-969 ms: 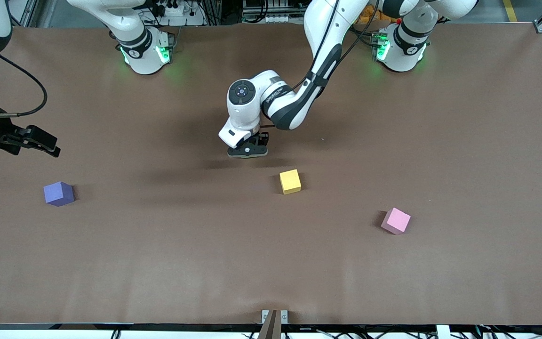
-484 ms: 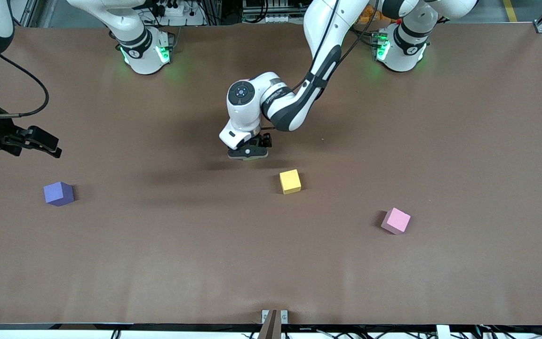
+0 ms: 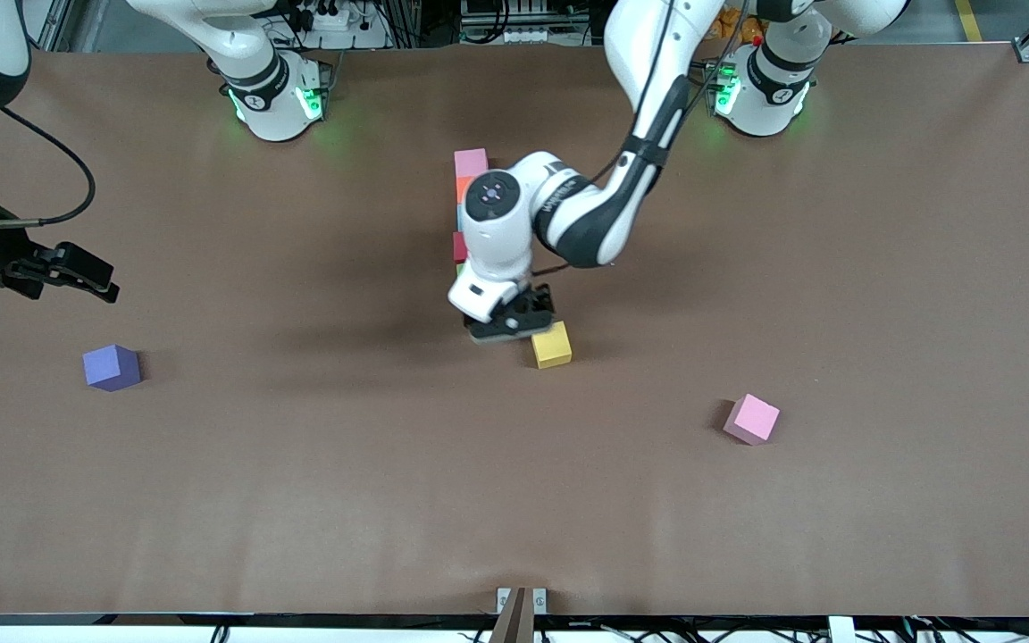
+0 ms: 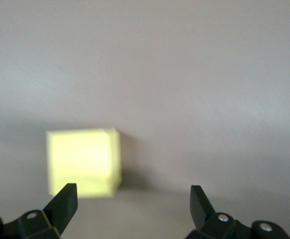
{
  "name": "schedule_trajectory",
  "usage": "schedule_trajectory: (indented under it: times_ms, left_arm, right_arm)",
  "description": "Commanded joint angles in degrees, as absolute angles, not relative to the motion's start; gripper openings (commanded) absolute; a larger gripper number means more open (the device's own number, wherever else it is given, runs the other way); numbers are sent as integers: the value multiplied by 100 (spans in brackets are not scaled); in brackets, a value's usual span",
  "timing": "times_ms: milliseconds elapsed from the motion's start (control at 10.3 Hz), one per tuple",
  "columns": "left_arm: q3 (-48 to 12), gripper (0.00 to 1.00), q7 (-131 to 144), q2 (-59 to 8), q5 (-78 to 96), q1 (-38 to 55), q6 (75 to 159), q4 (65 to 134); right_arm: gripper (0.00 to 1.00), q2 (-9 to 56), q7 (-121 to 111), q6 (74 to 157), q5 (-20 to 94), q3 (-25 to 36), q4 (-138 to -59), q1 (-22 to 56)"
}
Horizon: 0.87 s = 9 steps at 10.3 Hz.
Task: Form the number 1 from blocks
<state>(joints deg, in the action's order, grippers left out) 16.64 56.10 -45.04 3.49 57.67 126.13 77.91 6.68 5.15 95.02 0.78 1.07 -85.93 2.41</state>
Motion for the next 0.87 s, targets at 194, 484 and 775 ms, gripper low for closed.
schedule_trajectory:
  times_ms: [194,484,775]
  left_arm:
    - [1995,100,5074,-4009,272,5153,11902,7884]
    - [1960,100,5001,-3578,308,4397,11742,7919]
    - [1943,100,4583,-3130,299,3676,11262,7971]
  right_arm:
    - [100,703,615,9510,-26,79,-8552,299]
    - [100,651,624,9527,0,70,-8604,264]
    - [100,536,615,9624,-201,70,-8762,299]
